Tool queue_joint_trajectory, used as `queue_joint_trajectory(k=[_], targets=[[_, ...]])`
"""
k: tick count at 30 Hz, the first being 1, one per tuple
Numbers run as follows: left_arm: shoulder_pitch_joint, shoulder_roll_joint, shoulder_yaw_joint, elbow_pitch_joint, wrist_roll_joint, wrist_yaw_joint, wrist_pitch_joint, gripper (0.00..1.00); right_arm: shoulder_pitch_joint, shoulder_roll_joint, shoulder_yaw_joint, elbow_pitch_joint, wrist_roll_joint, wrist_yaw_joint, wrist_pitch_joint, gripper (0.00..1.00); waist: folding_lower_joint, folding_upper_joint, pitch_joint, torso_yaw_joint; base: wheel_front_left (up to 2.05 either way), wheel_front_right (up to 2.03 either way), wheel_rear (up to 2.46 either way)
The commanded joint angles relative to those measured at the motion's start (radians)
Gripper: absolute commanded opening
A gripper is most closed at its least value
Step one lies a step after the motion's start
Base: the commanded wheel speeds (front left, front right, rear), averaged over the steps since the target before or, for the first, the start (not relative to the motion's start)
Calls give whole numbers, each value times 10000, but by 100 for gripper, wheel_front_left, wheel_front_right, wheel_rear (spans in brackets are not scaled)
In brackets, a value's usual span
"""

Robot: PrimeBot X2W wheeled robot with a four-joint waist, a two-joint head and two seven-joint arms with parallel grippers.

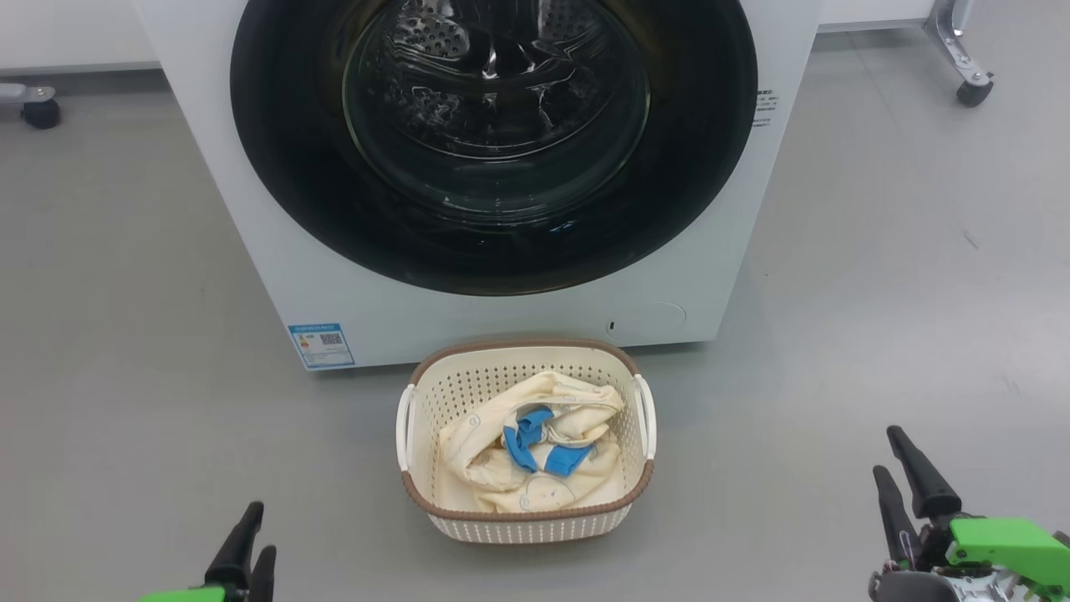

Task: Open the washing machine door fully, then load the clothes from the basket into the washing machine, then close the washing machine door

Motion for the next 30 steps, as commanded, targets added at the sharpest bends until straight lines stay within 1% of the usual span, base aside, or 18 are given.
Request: queue_joint_trajectory(k=[1, 9, 13, 20, 24, 30], targets=[[-534, 92, 8, -388, 110, -9, -91, 100, -466, -144, -37, -389, -157, -1, -109, 100, 0, 0, -2, 1, 0, 0, 0], [-678, 144, -108, -517, 313, -15, -334, 100, -550, -217, -38, -524, -630, -3, -290, 100, 0, 0, -9, 5, 0, 0, 0], [-754, 241, -207, -531, 669, -7, -508, 100, -595, -264, -38, -576, -1055, -4, -390, 100, 0, 0, -5, 10, 0, 0, 0], [-921, 392, -450, -555, 1573, 63, -766, 100, -677, -323, -46, -718, -2111, -6, -579, 100, 0, 0, 6, 19, 0, 0, 0], [-1024, 505, -593, -582, 2277, 165, -891, 100, -717, -353, -54, -831, -2833, -7, -700, 100, 0, 0, 4, 24, 0, 0, 0], [-1128, 528, -640, -758, 3410, 274, -1067, 100, -771, -409, -42, -1027, -4022, -9, -884, 100, 0, 0, 13, 34, 0, 0, 0]])
